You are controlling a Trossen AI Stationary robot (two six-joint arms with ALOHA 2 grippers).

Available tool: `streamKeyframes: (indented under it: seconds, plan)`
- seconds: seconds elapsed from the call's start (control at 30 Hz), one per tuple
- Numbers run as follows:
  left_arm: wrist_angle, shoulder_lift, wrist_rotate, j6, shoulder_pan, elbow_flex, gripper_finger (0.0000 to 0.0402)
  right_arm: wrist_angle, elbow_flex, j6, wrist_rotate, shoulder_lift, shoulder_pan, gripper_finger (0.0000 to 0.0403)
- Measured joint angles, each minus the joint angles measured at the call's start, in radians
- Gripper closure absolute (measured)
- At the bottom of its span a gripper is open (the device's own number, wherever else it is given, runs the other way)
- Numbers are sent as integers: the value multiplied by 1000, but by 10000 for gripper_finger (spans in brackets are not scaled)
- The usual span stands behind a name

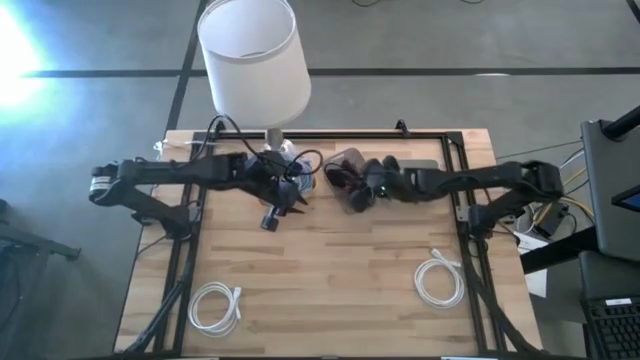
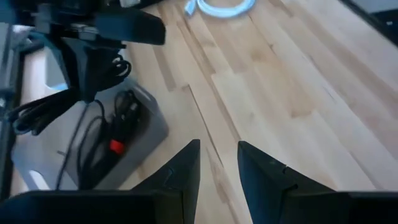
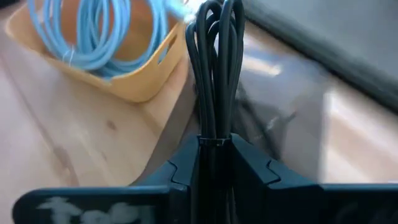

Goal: Pick & Place USB Port
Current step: Put the black charger cable into the black bin, then put the right white charger cable into the gray bin

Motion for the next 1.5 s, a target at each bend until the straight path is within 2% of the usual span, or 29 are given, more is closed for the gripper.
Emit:
streamKeyframes:
  seconds: [0.07, 0.27, 0.37, 0.6, 0.83, 1.07, 1.27, 1.37, 1.5]
  plan:
    - [13, 0, 0, 0, 0, -27, 291, 25, 0, -10, -35, 28, -31, 339]
    - [57, -2, 2, 0, 0, -98, 291, 55, 0, -81, -43, 63, -92, 336]
    - [85, -2, 2, -4, -1, -124, 291, 54, 0, -81, -116, 66, -110, 320]
    - [102, -3, 3, -21, -5, -146, 291, 66, 0, -117, -143, 70, -113, 271]
    - [103, -3, 3, -29, -7, -172, 291, 52, 0, -120, -148, 70, -113, 247]
    - [118, -3, 3, -36, -8, -190, 291, 4, -1, -70, -279, 58, -91, 231]
    - [149, -3, 3, -36, -8, -191, 291, -226, 37, 21, -293, 28, -10, 227]
    - [158, -3, 3, -36, -8, -193, 291, -383, 78, 137, -304, 9, 51, 227]
    - [163, -3, 3, -42, -8, -195, 291, -568, 124, 345, -369, -8, 160, 228]
